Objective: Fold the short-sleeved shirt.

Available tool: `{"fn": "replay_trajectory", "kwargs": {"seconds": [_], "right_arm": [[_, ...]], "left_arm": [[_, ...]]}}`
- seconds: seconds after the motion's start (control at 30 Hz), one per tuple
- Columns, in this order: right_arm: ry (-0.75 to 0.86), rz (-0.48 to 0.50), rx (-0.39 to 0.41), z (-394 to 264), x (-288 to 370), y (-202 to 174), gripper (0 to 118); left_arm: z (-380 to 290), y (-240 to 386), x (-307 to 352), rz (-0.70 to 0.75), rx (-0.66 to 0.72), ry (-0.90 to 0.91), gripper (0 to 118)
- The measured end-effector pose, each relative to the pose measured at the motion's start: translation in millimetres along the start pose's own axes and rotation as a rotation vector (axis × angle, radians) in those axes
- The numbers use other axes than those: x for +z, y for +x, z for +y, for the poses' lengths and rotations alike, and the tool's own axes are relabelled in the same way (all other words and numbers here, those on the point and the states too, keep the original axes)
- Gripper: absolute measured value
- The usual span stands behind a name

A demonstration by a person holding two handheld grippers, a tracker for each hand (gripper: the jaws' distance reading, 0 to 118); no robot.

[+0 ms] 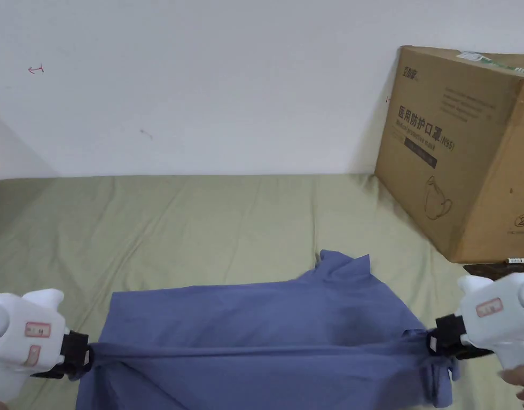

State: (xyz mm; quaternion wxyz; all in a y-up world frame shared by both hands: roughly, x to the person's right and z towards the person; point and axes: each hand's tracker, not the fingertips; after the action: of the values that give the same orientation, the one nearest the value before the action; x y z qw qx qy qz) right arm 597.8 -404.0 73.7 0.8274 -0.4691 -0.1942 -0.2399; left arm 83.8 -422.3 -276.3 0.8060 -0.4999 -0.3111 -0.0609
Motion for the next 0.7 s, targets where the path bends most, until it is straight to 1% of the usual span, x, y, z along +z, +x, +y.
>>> {"fn": "replay_trajectory", "kwargs": {"seconds": [0.07, 0.1, 0.17, 0.2, 0.23, 0.27, 0.33, 0.37, 0.4, 0.43, 0.47, 0.5, 0.57, 0.67, 0.7], "right_arm": [[-0.038, -0.029, -0.051, 21.3, -32.4, -0.1, 7], [-0.041, -0.044, -0.072, 30.4, -50.4, -0.5, 7], [-0.054, -0.066, -0.088, 41.2, -78.1, 1.0, 8], [-0.067, -0.089, -0.120, 44.7, -90.7, 0.3, 15], [-0.063, -0.089, -0.139, 46.8, -99.9, -0.4, 37], [-0.058, -0.088, -0.149, 53.8, -114.5, 11.1, 46], [-0.031, -0.154, -0.149, 53.2, -121.3, 9.0, 70], [-0.012, -0.181, -0.137, 51.5, -120.5, 8.1, 103], [0.017, -0.183, -0.120, 48.7, -115.6, 6.8, 108], [0.026, -0.181, -0.110, 47.4, -111.4, 6.4, 108], [0.038, -0.178, -0.097, 45.7, -105.5, 6.0, 108], [0.057, -0.181, -0.082, 43.9, -98.4, 5.0, 108], [0.117, -0.176, -0.046, 37.5, -78.5, 1.9, 108], [0.277, -0.121, 0.024, 19.0, -36.5, -13.2, 108], [0.341, -0.079, 0.051, 10.1, -20.3, -19.7, 108]], "left_arm": [[21.3, -16.2, -30.8, 0.012, 0.040, -0.046, 6], [19.7, -10.1, -43.9, 0.021, 0.069, -0.069, 6], [27.0, -25.7, -66.9, 0.012, 0.093, -0.088, 7], [29.0, -36.0, -75.4, 0.009, 0.098, -0.091, 13], [22.7, -19.0, -76.9, 0.013, 0.107, -0.099, 33], [21.4, -19.7, -79.1, 0.016, 0.109, -0.101, 33], [21.2, -33.1, -81.7, 0.035, 0.115, -0.098, 54], [14.6, -20.6, -84.1, 0.027, 0.123, -0.094, 87], [14.1, -22.2, -81.6, 0.002, 0.131, -0.077, 88], [14.1, -25.7, -77.5, 0.009, 0.136, -0.078, 86], [14.2, -28.8, -72.1, 0.007, 0.138, -0.075, 88], [10.2, -17.6, -68.0, 0.006, 0.135, -0.069, 88], [10.2, -14.5, -49.4, 0.001, 0.120, -0.043, 88], [5.9, 5.4, -11.1, 0.006, 0.043, 0.093, 88], [2.2, 13.6, 6.8, 0.022, 0.004, 0.165, 88]]}}
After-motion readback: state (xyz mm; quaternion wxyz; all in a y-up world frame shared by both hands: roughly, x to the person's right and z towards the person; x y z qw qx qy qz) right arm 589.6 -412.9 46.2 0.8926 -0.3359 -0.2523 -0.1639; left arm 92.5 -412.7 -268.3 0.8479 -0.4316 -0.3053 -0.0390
